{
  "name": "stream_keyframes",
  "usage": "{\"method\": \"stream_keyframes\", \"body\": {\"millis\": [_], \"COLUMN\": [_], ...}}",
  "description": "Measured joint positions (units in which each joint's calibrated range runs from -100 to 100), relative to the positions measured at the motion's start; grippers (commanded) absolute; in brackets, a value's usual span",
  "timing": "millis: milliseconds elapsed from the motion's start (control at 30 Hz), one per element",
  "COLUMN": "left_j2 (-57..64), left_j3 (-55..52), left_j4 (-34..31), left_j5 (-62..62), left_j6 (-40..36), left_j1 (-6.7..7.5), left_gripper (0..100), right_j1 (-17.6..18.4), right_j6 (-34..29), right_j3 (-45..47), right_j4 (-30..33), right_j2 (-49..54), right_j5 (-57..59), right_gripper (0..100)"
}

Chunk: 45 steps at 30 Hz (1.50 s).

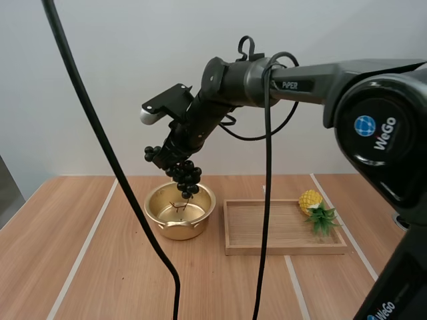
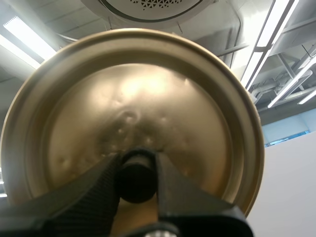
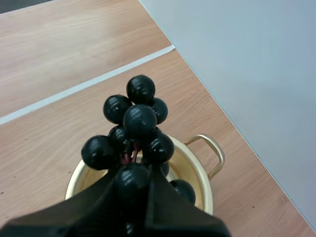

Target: Open the pot, put the grape inside, and close it

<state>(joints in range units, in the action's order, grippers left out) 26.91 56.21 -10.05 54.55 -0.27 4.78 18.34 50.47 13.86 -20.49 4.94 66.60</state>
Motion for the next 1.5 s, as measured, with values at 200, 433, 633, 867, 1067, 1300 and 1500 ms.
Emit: {"method": "stream_keyframes", "body": {"millis": [200,433,633,867,1067,1300,1500], "left_j2": [0.0,0.0,0.0,0.0,0.0,0.0,0.0], "left_j3": [0.0,0.0,0.0,0.0,0.0,0.0,0.0], "left_j4": [0.0,0.0,0.0,0.0,0.0,0.0,0.0], "left_j5": [-0.3,-0.3,-0.3,-0.3,-0.3,-0.3,-0.3], "left_j6": [0.0,0.0,0.0,0.0,0.0,0.0,0.0], "left_j1": [0.0,0.0,0.0,0.0,0.0,0.0,0.0], "left_gripper": [0,0,0,0,0,0,0], "right_j1": [0.0,0.0,0.0,0.0,0.0,0.1,0.1], "right_j6": [0.4,0.4,0.4,0.5,0.2,-0.4,-0.4], "right_j3": [0.0,0.0,0.0,0.0,0.0,-0.3,-0.4], "right_j4": [0.5,0.6,0.7,2.8,5.8,7.4,7.2], "right_j2": [-4.3,-8.8,-10.5,-11.4,-11.5,-13.7,-16.0], "right_j5": [-3.7,-4.5,-1.5,1.0,2.8,3.6,3.6], "right_gripper": [0,0,0,0,0,0,0]}}
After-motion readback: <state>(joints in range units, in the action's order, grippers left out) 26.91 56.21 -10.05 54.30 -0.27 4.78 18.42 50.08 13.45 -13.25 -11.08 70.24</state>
